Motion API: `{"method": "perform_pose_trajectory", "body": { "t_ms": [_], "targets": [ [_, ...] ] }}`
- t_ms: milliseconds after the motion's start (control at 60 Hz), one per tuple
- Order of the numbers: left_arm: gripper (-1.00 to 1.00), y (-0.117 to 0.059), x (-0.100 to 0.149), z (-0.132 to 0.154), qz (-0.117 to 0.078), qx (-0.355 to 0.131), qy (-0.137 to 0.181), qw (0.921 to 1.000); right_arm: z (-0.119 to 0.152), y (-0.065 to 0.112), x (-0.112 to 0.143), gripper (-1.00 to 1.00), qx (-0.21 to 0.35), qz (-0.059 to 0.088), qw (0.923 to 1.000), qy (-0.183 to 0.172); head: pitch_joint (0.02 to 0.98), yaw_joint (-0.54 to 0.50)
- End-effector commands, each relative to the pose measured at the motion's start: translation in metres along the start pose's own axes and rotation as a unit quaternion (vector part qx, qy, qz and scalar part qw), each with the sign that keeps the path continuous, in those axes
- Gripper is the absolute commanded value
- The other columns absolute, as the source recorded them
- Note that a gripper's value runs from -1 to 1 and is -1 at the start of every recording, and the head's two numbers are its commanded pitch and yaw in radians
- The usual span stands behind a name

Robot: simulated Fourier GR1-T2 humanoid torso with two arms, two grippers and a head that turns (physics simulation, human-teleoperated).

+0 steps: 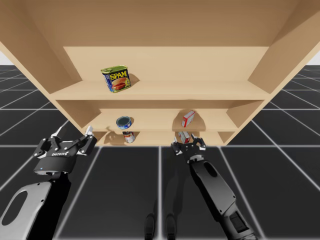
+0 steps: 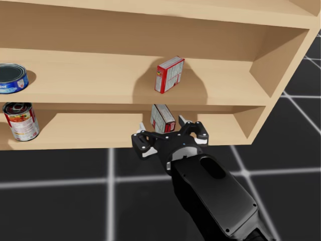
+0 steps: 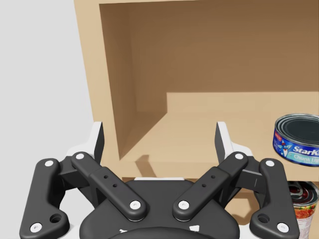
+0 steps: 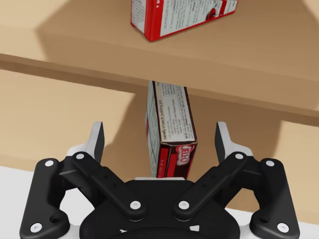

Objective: Look through the shelves, find the pudding box, and take it.

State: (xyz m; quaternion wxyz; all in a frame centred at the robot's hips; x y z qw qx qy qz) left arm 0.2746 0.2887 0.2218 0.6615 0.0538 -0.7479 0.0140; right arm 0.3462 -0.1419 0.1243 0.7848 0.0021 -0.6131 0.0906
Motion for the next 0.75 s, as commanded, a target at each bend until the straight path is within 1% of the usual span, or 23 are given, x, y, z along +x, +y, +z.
{"method": "perform_pose_trajectory", "body": {
  "t_ms": [17,33,50,67,83,100,117,133,183,217,283,317,350,450,467,550,567,633,650,717,733,750],
  "targets": [
    [-1.00,0.000,0.000,0.000,0.000,-0.001,0.001,1.0000,-0.011,-0.001,-0.009,-0.94,-0.002,0.009,0.9999,0.014,0.750,-0.20],
    [-1.00,0.000,0.000,0.000,-0.001,-0.001,0.001,1.0000,-0.011,-0.002,-0.010,-0.53,-0.007,0.013,0.9998,0.011,0.750,-0.20],
    [-1.00,0.000,0.000,0.000,-0.001,-0.001,0.001,1.0000,-0.011,-0.002,-0.011,-0.32,-0.009,0.016,0.9998,0.009,0.750,-0.20],
    [-1.00,0.000,0.000,0.000,-0.001,-0.001,0.001,1.0000,-0.011,-0.002,-0.012,0.20,-0.010,0.017,0.9998,0.008,0.750,-0.20],
    [-1.00,0.000,0.000,0.000,-0.001,-0.002,0.001,1.0000,-0.011,-0.003,-0.012,0.52,-0.010,0.016,0.9998,0.010,0.750,-0.20],
    [-1.00,0.000,0.000,0.000,-0.001,-0.002,0.001,1.0000,-0.011,-0.004,-0.013,0.92,-0.013,0.016,0.9997,0.011,0.749,-0.20],
    [-1.00,0.000,-0.001,-0.001,-0.001,-0.002,0.001,1.0000,-0.010,-0.004,-0.013,0.97,-0.016,0.017,0.9997,0.012,0.749,-0.20],
    [-1.00,0.000,-0.001,-0.001,-0.001,-0.002,0.001,1.0000,-0.010,-0.005,-0.013,1.00,-0.017,0.019,0.9996,0.012,0.748,-0.20],
    [-1.00,0.000,-0.001,-0.001,-0.001,-0.002,0.001,1.0000,-0.009,-0.008,-0.014,1.00,-0.019,0.014,0.9996,0.016,0.745,-0.20],
    [-1.00,0.000,-0.001,-0.001,-0.001,-0.002,0.001,1.0000,-0.008,-0.011,-0.014,1.00,-0.025,0.017,0.9994,0.014,0.742,-0.20],
    [-1.00,0.000,-0.001,-0.001,-0.001,-0.002,0.001,1.0000,-0.005,-0.014,-0.012,1.00,-0.028,0.014,0.9994,0.014,0.740,-0.21],
    [-1.00,0.001,-0.001,-0.002,-0.001,-0.002,0.001,1.0000,-0.001,-0.018,-0.010,1.00,-0.033,0.017,0.9993,0.009,0.739,-0.21],
    [-1.00,0.001,-0.001,-0.002,-0.001,-0.002,0.002,1.0000,0.004,-0.020,-0.007,1.00,-0.036,0.021,0.9991,0.003,0.738,-0.21],
    [-1.00,0.000,-0.001,-0.002,-0.001,-0.003,0.002,1.0000,0.020,-0.029,0.000,1.00,-0.040,0.027,0.9988,-0.010,0.738,-0.21],
    [-1.00,0.000,-0.001,-0.002,-0.002,-0.003,0.002,1.0000,0.027,-0.031,0.002,1.00,-0.040,0.032,0.9986,-0.014,0.738,-0.21],
    [-1.00,0.000,-0.002,-0.002,-0.002,-0.004,0.003,1.0000,0.044,-0.033,0.002,1.00,-0.029,0.039,0.9987,-0.014,0.738,-0.21],
    [-1.00,0.000,-0.002,-0.002,-0.003,-0.004,0.003,1.0000,0.049,-0.034,0.001,1.00,-0.027,0.045,0.9985,-0.014,0.738,-0.21],
    [-1.00,-0.001,-0.002,-0.002,-0.003,-0.005,0.003,1.0000,0.065,-0.036,0.000,1.00,-0.020,0.052,0.9984,-0.013,0.736,-0.21],
    [-1.00,-0.001,-0.002,-0.002,-0.003,-0.006,0.003,1.0000,0.074,-0.037,-0.002,1.00,-0.018,0.059,0.9980,-0.014,0.736,-0.21],
    [-1.00,-0.001,-0.002,-0.002,-0.004,-0.007,0.003,1.0000,0.086,-0.041,-0.003,1.00,-0.016,0.062,0.9979,-0.014,0.734,-0.22],
    [-1.00,-0.001,-0.002,-0.002,-0.005,-0.007,0.003,1.0000,0.094,-0.043,-0.005,1.00,-0.017,0.062,0.9978,-0.014,0.734,-0.22],
    [-1.00,-0.001,-0.002,-0.002,-0.005,-0.008,0.003,1.0000,0.096,-0.045,-0.005,1.00,-0.018,0.064,0.9977,-0.014,0.733,-0.22]
  ]
}}
